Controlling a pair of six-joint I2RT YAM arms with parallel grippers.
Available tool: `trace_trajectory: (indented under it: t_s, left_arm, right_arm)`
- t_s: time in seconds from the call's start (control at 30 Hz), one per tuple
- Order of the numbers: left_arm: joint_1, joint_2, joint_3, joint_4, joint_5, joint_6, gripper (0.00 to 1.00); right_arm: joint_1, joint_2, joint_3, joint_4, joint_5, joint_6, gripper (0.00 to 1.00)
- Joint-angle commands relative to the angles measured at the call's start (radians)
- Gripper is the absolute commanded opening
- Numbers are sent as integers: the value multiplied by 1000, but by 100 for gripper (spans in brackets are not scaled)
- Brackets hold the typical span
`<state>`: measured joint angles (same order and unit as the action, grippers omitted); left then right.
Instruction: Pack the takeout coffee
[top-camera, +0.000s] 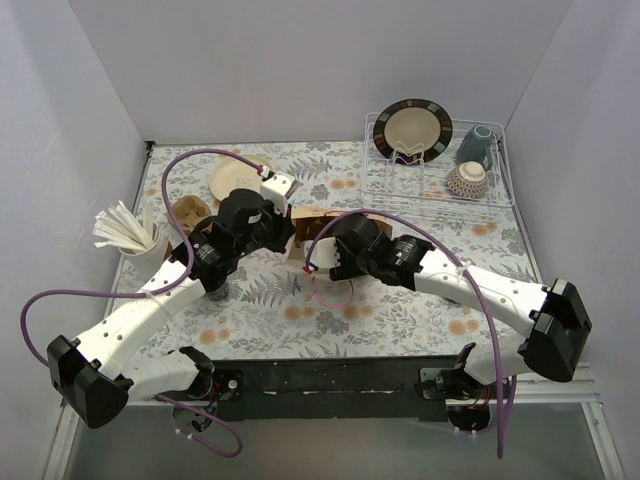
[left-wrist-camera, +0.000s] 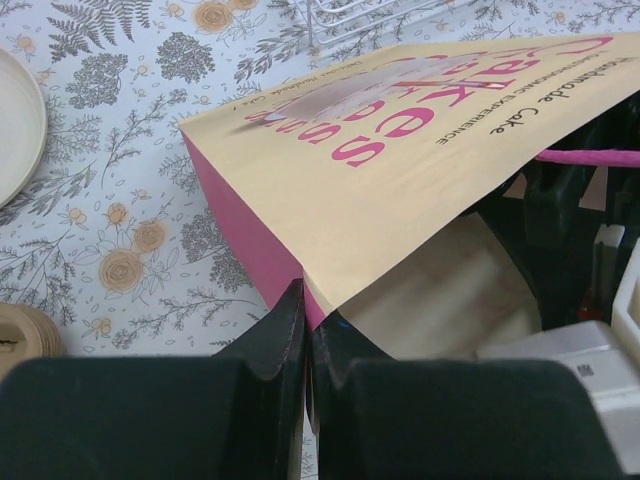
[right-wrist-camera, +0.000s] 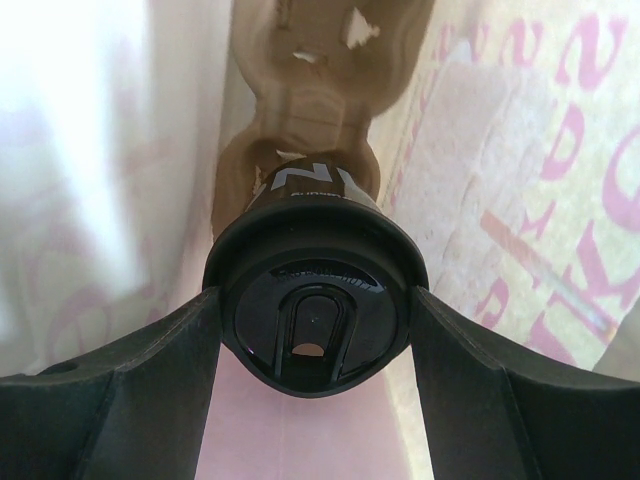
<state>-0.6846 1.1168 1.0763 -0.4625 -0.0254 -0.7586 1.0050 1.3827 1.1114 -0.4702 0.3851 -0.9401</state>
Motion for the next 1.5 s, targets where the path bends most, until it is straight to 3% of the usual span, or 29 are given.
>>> trace_trajectory:
  t_s: [0.0, 0.27, 0.6, 0.93, 1.17, 1.47]
  left_arm:
    - [-4, -11, 34, 4, 18, -4, 0]
    - [-4, -14, 33, 10, 24, -5, 0]
    - [-4, -3, 36, 41, 101, -25, 0]
    - [-6, -34, -39, 42, 0, 13, 0]
    - [-4, -41, -82, 198, -102, 113, 0]
    - [-4, -44, -62, 237, -68, 88, 0]
  right_arm:
    - [-60, -20, 10, 42, -48, 27, 33]
    - [-114, -14, 22, 53, -144, 4, 33]
    - [-89, -28, -12, 100, -137, -11, 31]
    - [-86, -21, 4, 119, -117, -26, 30]
    - [-100, 9, 97, 5, -173, -32, 30]
    - [-95, -7, 28, 56, -91, -80, 30]
